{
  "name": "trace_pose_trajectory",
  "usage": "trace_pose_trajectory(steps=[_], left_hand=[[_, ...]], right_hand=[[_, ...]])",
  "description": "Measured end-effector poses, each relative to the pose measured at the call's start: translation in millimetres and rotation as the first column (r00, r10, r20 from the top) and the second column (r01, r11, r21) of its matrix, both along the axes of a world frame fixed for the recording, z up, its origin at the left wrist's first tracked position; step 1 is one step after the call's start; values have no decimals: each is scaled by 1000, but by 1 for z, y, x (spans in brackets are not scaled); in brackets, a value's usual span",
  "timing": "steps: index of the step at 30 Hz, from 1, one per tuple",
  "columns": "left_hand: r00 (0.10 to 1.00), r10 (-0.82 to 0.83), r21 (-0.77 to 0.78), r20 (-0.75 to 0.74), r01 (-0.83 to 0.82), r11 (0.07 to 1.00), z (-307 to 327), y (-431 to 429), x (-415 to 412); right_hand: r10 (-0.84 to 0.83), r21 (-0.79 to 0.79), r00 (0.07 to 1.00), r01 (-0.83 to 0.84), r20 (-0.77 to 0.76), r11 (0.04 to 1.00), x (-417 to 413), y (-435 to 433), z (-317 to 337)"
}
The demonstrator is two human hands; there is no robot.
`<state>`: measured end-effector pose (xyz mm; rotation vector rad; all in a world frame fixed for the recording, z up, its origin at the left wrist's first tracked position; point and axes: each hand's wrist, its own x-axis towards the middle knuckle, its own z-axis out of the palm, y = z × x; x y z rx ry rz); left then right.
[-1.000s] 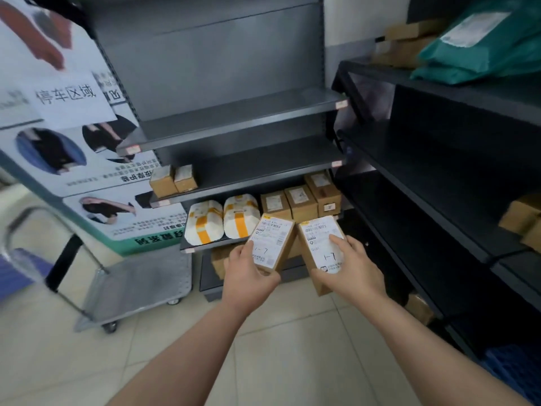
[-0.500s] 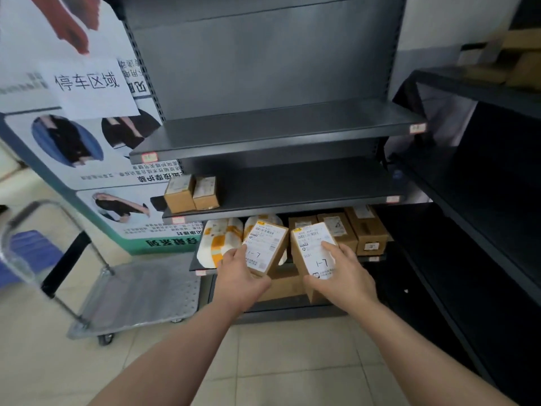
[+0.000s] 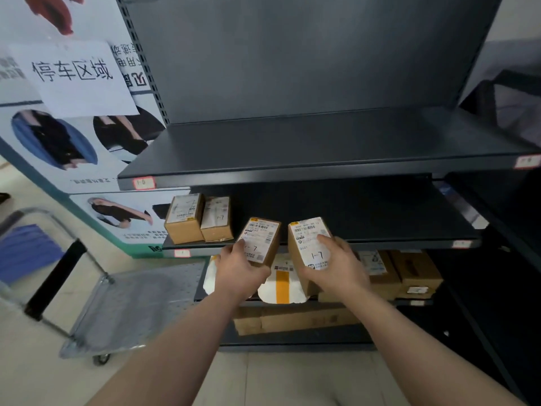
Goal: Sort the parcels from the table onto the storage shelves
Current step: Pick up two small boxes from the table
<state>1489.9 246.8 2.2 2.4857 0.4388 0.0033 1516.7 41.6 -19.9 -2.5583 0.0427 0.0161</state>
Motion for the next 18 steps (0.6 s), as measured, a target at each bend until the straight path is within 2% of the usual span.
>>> trace_pose_trajectory(steps=[5, 9, 13, 15, 18], left_hand=[[998, 46, 19, -50, -45, 999, -18, -1, 51], [996, 63, 13, -55, -62, 998, -32, -4, 92], [996, 62, 59, -60, -59, 997, -47, -8, 117], [999, 39, 218, -26, -32, 975, -52, -8, 120], [984, -174, 503, 49, 126, 855, -57, -3, 120]], right_hand=[[66, 27, 992, -63, -106, 998, 65, 9, -4], [106, 31, 990, -104, -91, 994, 108, 18, -13], [281, 27, 940, -281, -193, 959, 141, 27, -14], [355, -19, 928, -359, -113, 933, 143, 23, -14], [436, -220, 882, -396, 176, 891, 137, 17, -15]])
